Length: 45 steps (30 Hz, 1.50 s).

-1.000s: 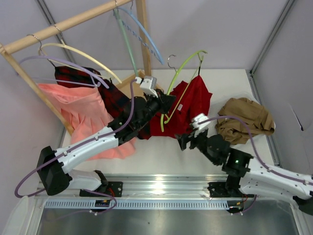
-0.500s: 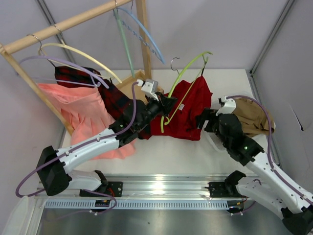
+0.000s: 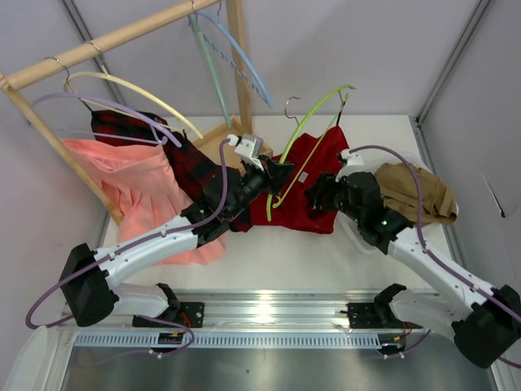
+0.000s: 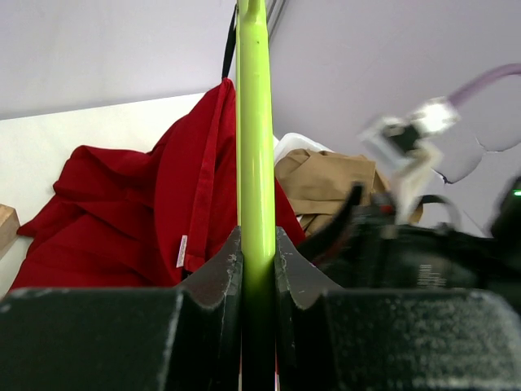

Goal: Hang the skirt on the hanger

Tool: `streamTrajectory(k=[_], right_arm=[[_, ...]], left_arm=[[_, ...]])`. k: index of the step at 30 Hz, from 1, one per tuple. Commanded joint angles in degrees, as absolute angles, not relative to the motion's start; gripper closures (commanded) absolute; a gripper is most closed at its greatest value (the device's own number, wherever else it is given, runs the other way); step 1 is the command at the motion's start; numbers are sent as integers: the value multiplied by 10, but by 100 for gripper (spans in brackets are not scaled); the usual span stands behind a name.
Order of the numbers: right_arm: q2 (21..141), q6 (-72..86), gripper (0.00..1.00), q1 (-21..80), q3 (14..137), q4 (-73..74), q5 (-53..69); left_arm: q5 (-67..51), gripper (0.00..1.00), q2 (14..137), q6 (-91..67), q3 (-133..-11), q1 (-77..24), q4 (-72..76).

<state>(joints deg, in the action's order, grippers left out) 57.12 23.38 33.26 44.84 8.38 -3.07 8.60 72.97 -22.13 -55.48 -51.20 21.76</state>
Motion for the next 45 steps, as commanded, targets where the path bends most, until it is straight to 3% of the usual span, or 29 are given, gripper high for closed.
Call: streamTrajectory(k=[1, 11, 13, 16, 22, 35, 45], right_arm=[[622, 224, 41, 334, 468, 8, 11], [700, 217, 58, 362, 472, -37, 37], [699, 206, 53, 391, 472, -45, 35], [707, 201, 35, 435, 473, -52, 1], [716, 230, 34, 440, 476, -33, -17], [508, 236, 24, 340, 513, 128, -27], [471, 252, 23, 298, 555, 90, -1]], left_arm=[[81, 100, 686, -201, -561, -509, 308], [84, 100, 667, -191, -555, -509, 306], [84, 100, 666, -189, -549, -509, 308], [85, 100, 667, -188, -552, -509, 309], [91, 100, 660, -181, -553, -509, 308], [92, 100, 665, -178, -558, -509, 301], [77, 100, 700, -177, -580, -514, 273]])
